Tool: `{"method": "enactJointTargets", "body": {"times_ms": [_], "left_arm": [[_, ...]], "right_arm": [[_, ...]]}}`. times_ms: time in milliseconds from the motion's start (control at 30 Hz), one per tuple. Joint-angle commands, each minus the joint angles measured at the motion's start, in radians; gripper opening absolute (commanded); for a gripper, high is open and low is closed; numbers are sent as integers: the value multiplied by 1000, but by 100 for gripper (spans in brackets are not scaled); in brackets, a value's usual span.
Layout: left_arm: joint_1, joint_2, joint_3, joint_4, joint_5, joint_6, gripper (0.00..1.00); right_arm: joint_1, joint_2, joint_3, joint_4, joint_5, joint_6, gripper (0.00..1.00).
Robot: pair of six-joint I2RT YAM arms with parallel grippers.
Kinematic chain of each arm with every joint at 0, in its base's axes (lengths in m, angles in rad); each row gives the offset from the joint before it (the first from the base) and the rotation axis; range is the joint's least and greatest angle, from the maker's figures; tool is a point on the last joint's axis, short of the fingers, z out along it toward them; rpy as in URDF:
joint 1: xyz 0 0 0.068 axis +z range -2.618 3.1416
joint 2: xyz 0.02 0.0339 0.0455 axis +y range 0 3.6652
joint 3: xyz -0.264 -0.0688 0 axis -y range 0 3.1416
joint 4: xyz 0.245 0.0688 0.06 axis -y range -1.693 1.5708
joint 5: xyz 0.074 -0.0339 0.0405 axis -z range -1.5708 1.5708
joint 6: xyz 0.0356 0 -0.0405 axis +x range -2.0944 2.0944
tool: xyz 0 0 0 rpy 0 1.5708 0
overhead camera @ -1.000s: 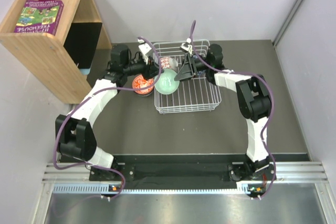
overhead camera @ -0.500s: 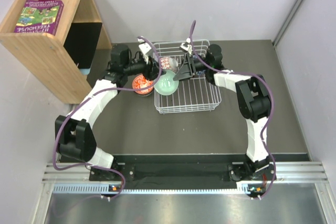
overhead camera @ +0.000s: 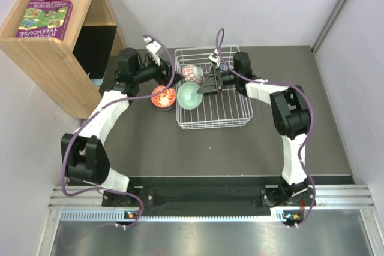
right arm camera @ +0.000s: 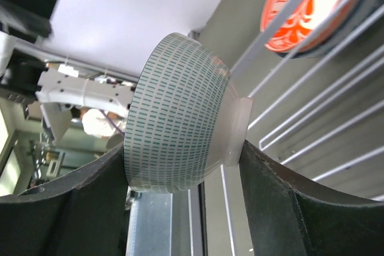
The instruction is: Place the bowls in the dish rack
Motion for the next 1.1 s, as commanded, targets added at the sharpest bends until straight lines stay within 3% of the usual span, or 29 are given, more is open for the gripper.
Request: {"method": "enactJointTargets", "body": {"times_ms": [0, 167, 267, 300, 333, 367, 500, 633, 800, 1067], "left_arm": [[71, -41, -18, 95, -43, -102, 89], [192, -56, -71, 130, -22, -181, 99], [260, -54, -97, 118, -20, -199, 99], [272, -61, -108, 116, -20, -202, 99], [295, -64, -128, 116, -20, -204, 99], [306, -67, -137, 116, -20, -204, 99], [351, -99, -188, 118, 0, -208, 99], [363, -110, -207, 63, -26, -161, 99], [365, -119, -223, 21, -43, -89, 99], [377, -156, -282, 11, -37, -52, 99]], "right_arm": [[-17, -109, 39, -68, 45, -116, 0], [-37, -173, 30, -83, 90, -134, 0], [-54, -213, 19, -123, 136, -191, 0], [-60, -221, 31, -164, 155, -238, 0], [-63, -236, 53, -344, 220, -315, 0], [-61, -246, 85, -414, 253, -443, 0], [-61, -301, 71, -477, 359, -506, 0], [-49, -356, 119, -662, 630, -656, 0], [-25, -396, 182, -813, 828, -837, 0], [135, -420, 237, -947, 1228, -1159, 0]]}}
